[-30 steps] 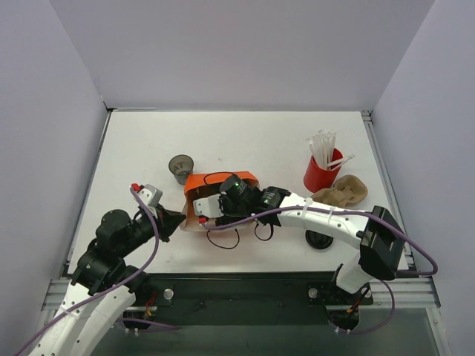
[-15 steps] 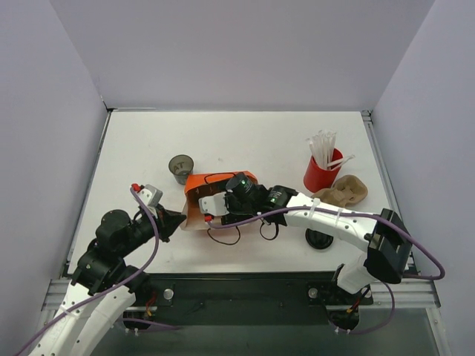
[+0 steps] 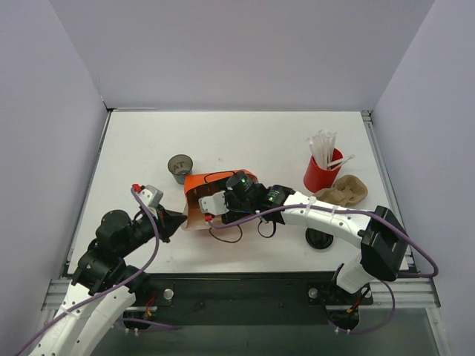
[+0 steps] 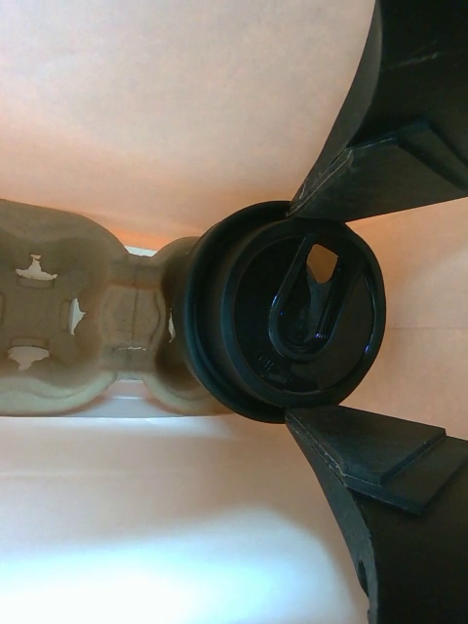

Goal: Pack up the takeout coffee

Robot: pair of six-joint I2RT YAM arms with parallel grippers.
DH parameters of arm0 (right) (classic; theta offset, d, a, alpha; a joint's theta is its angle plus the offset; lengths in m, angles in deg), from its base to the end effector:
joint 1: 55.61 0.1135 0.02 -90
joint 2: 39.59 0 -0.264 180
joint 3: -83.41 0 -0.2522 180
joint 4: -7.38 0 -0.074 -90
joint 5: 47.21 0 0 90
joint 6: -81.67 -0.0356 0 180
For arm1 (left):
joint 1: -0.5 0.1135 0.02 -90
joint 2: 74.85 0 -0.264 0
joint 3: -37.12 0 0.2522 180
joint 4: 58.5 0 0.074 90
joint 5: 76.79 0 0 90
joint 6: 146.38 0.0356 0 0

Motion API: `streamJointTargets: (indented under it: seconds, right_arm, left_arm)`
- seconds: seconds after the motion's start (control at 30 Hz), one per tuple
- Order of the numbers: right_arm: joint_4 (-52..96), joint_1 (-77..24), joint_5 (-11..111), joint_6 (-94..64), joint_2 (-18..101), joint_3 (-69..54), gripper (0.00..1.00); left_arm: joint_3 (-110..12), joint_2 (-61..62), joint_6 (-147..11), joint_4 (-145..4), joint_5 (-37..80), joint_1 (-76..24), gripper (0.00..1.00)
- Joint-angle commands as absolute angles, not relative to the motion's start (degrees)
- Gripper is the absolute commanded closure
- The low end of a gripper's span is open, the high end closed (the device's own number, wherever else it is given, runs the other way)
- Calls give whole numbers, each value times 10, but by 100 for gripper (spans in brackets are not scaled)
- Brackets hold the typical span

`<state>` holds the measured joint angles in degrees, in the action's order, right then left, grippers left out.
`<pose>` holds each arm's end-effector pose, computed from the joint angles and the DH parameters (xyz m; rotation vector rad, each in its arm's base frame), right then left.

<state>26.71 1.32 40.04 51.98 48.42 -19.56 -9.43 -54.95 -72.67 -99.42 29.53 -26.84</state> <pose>0.1940 0.2949 0.2740 -1.7779 1.1182 -0.0859 0.0860 -0.0557 0.2898 0.3879 1.8428 -0.7899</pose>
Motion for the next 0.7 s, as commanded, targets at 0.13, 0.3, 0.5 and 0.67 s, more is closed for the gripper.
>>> streamJointTargets:
  seconds: [0.13,0.3,0.5,0.67]
  right_arm:
    - [273,6,423,535,491,-190,54]
    - [294,6,453,540,499,-176,54]
    - [322,5,455,554,511,-165,54]
    - [294,-1,453,551,515,-171,53]
  left_arm:
    - [-102,-543,-725,-968,314,-269,100]
    - [-106,-534,-727,-956,314,-269,100]
    - [-107,-515,-726,-935,315,-269,100]
    - [-99,-516,-720,-936,318,-269,100]
